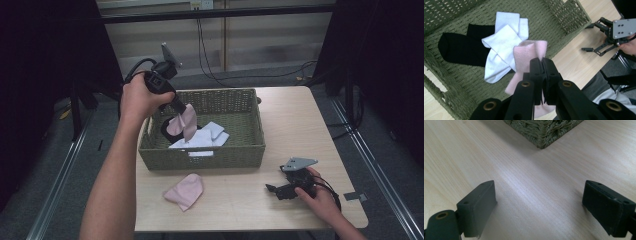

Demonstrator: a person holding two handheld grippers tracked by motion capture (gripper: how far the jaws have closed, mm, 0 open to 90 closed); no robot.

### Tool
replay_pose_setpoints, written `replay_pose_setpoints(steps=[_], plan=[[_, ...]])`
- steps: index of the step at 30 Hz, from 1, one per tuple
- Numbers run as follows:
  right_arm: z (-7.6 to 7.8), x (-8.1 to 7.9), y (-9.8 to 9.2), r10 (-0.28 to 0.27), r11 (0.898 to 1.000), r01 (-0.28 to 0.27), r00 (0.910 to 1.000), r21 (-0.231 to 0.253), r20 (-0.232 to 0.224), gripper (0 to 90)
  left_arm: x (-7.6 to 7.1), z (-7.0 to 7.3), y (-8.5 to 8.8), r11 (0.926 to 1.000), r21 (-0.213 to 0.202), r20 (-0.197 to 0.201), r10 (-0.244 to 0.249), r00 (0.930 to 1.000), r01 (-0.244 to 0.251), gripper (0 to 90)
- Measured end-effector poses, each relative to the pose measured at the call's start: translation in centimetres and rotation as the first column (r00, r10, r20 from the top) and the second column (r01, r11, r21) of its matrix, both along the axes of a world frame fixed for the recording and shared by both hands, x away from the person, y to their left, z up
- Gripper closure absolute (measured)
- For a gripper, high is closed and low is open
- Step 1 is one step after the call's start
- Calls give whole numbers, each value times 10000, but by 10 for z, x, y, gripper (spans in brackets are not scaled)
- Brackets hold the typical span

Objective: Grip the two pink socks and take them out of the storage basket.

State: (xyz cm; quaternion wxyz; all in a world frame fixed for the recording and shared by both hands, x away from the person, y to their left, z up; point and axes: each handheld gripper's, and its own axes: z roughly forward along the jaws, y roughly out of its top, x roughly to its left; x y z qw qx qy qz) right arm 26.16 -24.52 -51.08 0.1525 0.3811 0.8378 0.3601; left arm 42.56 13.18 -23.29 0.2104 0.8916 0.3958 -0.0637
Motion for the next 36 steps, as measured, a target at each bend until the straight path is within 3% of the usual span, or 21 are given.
replay_pose_setpoints(steps=[16, 32, 36], plan=[[0, 0, 0, -2, 10000, 2, 10000, 1, -2, 114, -25, 3, 5, 9979, -2, -54, -650, 9979, 650, 874], [0, 0, 0, -18, 10000, 18, 10000, 20, 6, 114, -51, -13, 25, 9967, -221, 86, -776, 9969, 778, 873], [0, 0, 0, -10, 10000, 10, 10000, 18, 11, 114, -59, -18, 25, 9950, -67, 73, -996, 9950, 996, 872]])
